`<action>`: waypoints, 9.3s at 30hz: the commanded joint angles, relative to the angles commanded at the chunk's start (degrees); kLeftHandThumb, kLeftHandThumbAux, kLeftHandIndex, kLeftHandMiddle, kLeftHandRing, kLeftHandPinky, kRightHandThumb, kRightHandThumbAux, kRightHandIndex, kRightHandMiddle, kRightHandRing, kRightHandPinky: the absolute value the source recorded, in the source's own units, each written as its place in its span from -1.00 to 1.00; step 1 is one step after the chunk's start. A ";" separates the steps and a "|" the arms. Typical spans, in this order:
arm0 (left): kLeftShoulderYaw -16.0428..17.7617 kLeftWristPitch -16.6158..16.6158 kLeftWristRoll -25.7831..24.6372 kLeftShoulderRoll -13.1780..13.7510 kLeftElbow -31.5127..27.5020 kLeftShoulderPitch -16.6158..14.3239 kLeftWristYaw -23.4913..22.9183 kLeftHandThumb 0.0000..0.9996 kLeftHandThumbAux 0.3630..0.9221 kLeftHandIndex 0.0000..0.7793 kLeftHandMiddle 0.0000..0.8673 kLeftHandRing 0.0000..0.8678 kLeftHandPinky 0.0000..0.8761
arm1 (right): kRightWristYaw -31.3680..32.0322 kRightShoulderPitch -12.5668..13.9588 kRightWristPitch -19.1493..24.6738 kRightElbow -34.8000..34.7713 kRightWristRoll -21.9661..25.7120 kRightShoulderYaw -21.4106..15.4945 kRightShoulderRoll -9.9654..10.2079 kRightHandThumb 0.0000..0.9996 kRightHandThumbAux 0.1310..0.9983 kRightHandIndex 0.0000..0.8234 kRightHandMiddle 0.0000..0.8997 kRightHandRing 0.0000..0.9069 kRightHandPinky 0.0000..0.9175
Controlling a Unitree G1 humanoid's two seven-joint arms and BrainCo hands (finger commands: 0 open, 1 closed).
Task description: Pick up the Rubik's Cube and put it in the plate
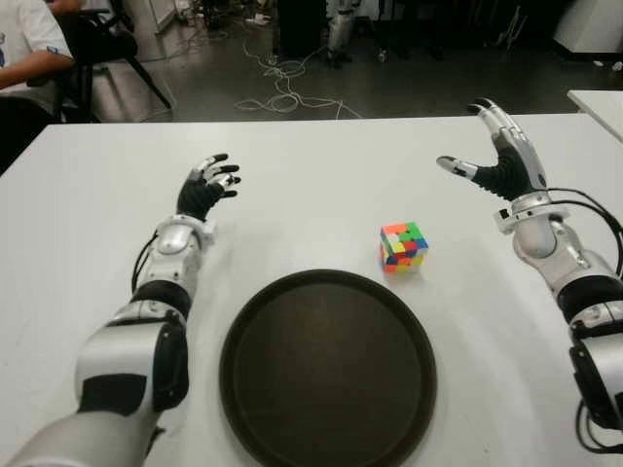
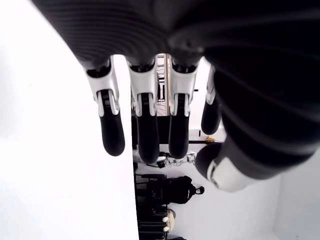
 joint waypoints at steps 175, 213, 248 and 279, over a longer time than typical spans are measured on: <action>-2.20 -0.84 2.72 -0.83 0.47 -0.89 5.25 -0.05 0.27 -0.47 -0.33 -0.34 -0.29 | 4.42 11.01 13.72 -12.70 -11.95 15.90 4.17 -1.00 0.29 -1.00 -1.00 -0.88 -0.65; -2.48 -0.45 2.79 -1.18 0.52 -1.06 5.84 -0.08 0.20 -0.48 -0.32 -0.32 -0.31 | -20.87 6.87 3.80 -2.74 -16.07 18.09 5.35 0.68 0.26 0.06 0.02 0.07 0.05; -3.09 -0.94 3.08 -1.09 0.47 -0.90 6.20 -0.14 0.24 -0.52 -0.32 -0.33 -0.30 | -23.73 6.58 1.98 -1.14 -15.52 17.08 5.59 0.67 0.27 0.14 -0.08 -0.12 -0.09; -3.06 -0.70 2.89 -0.84 0.69 -1.13 6.09 -0.12 0.30 -0.45 -0.30 -0.31 -0.30 | -9.58 5.71 14.50 -0.35 -11.15 14.61 8.70 -0.53 -0.83 -1.00 -1.00 -1.00 -1.00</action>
